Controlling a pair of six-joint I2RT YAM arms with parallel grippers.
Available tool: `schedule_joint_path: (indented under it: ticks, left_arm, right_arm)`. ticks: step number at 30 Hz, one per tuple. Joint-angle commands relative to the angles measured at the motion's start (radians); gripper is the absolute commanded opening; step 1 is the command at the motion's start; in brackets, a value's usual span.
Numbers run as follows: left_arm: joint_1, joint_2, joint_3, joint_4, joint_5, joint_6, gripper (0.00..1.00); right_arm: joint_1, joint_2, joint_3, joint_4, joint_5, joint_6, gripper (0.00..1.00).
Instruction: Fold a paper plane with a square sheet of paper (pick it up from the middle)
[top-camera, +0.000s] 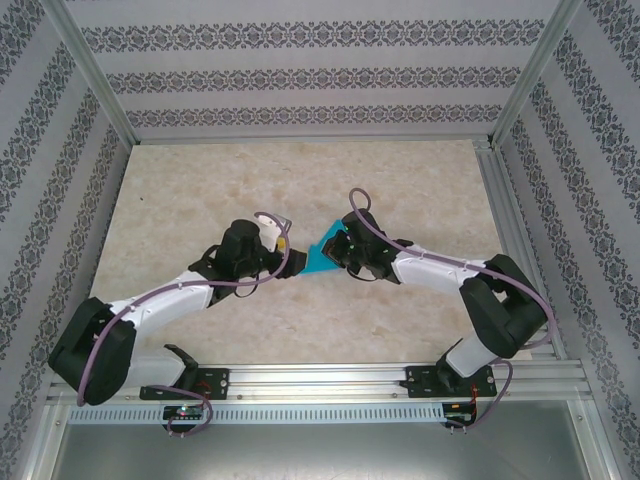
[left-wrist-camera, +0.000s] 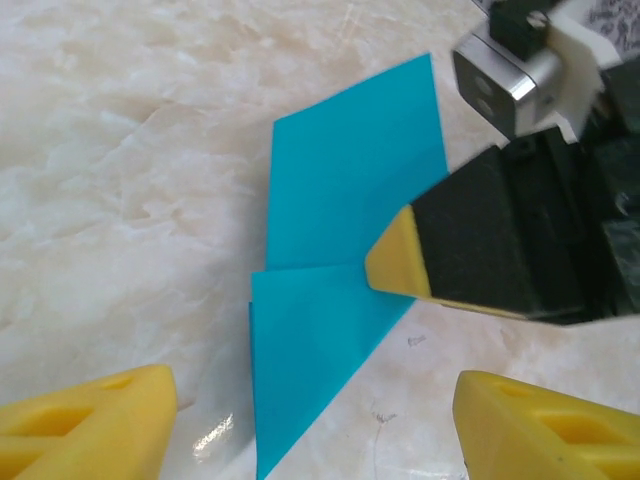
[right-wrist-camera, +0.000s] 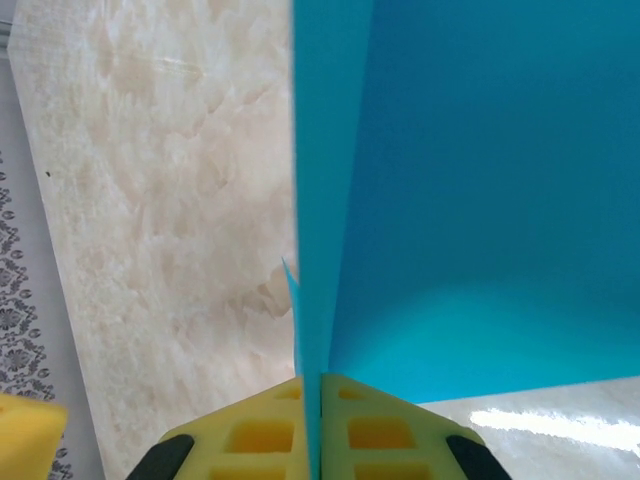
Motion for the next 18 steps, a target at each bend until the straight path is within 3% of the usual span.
schedule_joint_path:
  ticks: [1,18]
  left_arm:
    - [-0.057,0.041,-0.027,0.085,0.006,0.148,0.73]
    - [-0.157,0.338,-0.045,0.412,-0.086,0.418,0.61]
  right_arm:
    - [-0.002,0.038,0.018,0.007,-0.018,0.037,0.07]
    - [-0.02,0.035,0.005,0.006,-0.048,0.122,0.08]
